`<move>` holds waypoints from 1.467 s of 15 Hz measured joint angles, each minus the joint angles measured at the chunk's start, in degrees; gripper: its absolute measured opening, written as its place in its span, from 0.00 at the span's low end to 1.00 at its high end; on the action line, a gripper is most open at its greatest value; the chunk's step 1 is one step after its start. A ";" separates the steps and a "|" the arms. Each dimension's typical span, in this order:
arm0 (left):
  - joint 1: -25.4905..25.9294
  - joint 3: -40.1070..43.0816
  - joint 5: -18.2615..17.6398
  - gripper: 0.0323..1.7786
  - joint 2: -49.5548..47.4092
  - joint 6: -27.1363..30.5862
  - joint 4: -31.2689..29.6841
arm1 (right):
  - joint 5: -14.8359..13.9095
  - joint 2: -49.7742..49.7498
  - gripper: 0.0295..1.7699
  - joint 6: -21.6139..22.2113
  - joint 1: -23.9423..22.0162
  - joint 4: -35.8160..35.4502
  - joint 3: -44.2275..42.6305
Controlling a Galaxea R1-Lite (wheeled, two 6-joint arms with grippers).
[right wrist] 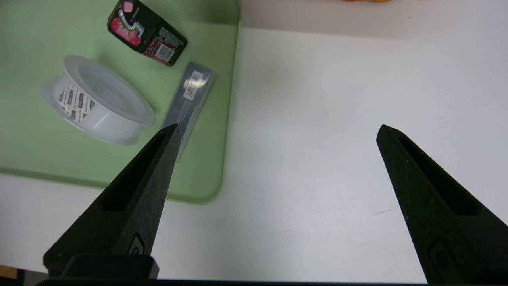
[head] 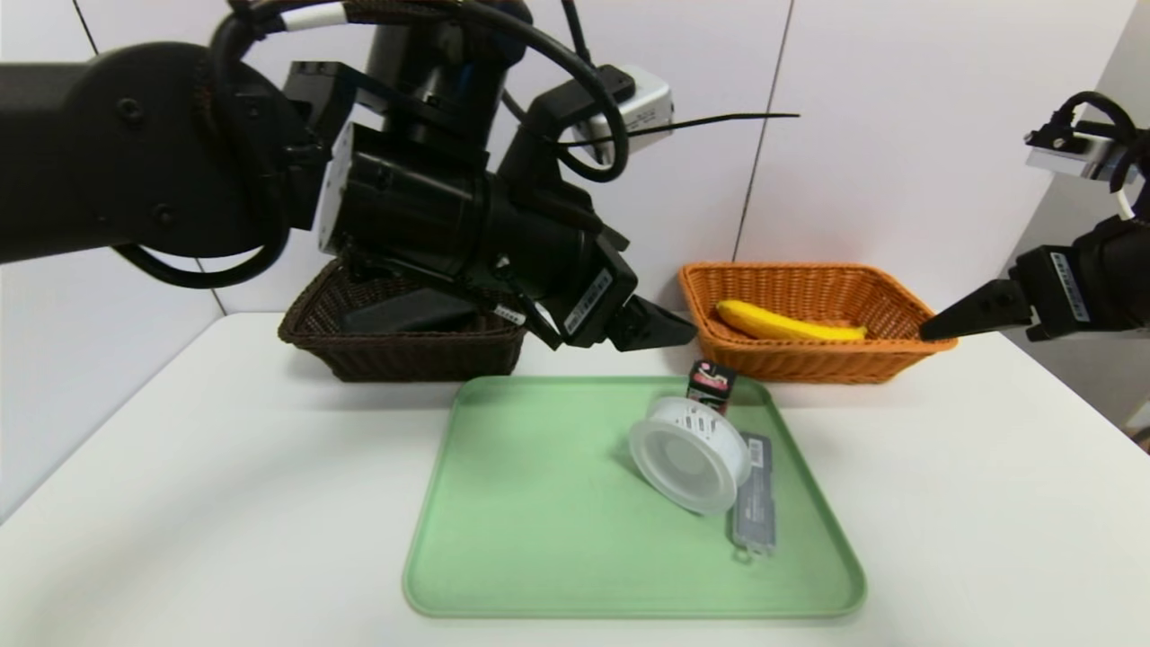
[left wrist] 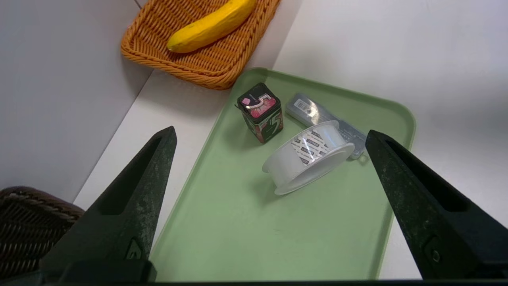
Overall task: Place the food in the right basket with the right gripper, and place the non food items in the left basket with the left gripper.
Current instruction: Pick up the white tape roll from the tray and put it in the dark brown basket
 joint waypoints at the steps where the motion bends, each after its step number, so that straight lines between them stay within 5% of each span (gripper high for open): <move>1: -0.39 -1.84 -0.04 0.95 1.63 2.19 1.60 | 1.22 -0.32 0.96 -0.11 -0.85 0.00 0.56; 5: -1.66 -8.77 -0.39 0.95 7.63 9.53 8.73 | 2.65 -0.96 0.96 -0.68 -4.36 -0.02 2.97; 13: -4.19 -10.12 -0.26 0.95 12.54 23.34 16.84 | 7.03 -1.45 0.96 -1.21 -7.06 -0.22 7.01; 22: -4.66 -10.20 -0.17 0.95 16.04 28.27 16.07 | 7.39 -1.76 0.96 -1.23 -7.45 -2.34 11.08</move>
